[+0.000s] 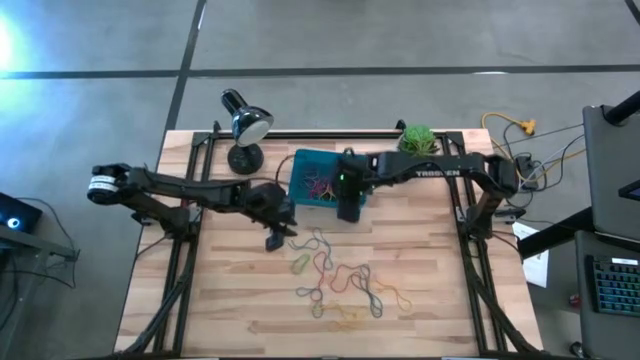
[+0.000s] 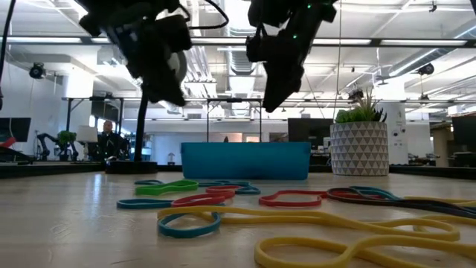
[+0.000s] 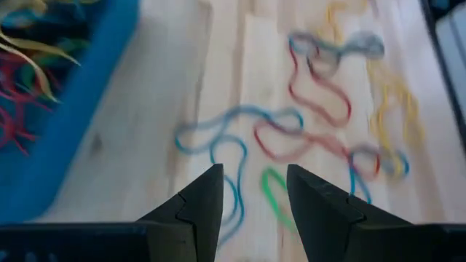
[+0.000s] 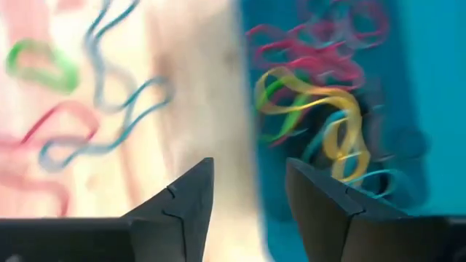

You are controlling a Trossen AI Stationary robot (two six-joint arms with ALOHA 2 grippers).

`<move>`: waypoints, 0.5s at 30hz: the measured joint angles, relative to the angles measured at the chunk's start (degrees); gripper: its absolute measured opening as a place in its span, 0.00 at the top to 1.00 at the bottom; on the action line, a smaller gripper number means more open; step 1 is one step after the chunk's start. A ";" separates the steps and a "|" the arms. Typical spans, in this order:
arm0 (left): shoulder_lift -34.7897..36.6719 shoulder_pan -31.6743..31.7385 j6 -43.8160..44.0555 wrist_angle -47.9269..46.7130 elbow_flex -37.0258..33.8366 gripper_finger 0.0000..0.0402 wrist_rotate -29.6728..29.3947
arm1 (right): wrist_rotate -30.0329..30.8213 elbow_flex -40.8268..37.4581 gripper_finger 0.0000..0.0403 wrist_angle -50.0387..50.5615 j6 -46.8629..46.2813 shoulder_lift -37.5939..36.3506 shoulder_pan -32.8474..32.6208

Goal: Pick and place rubber bands into bin
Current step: Put the blue rubber band into the blue bin

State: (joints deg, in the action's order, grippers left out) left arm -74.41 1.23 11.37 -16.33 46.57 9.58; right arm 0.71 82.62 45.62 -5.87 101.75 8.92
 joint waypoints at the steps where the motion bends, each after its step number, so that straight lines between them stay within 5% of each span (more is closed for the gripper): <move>1: 0.00 -0.61 -0.79 -0.14 -0.89 0.66 0.00 | -0.12 -0.03 0.60 0.94 0.28 0.00 -1.24; 15: -2.89 -5.04 -11.22 3.06 -6.54 0.66 -3.02 | 1.41 -0.41 0.68 1.99 -8.10 -1.95 -18.53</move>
State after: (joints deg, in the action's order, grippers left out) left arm -77.30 -3.81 0.16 -13.27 40.03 6.56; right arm 2.12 82.21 47.61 -13.98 99.80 -9.61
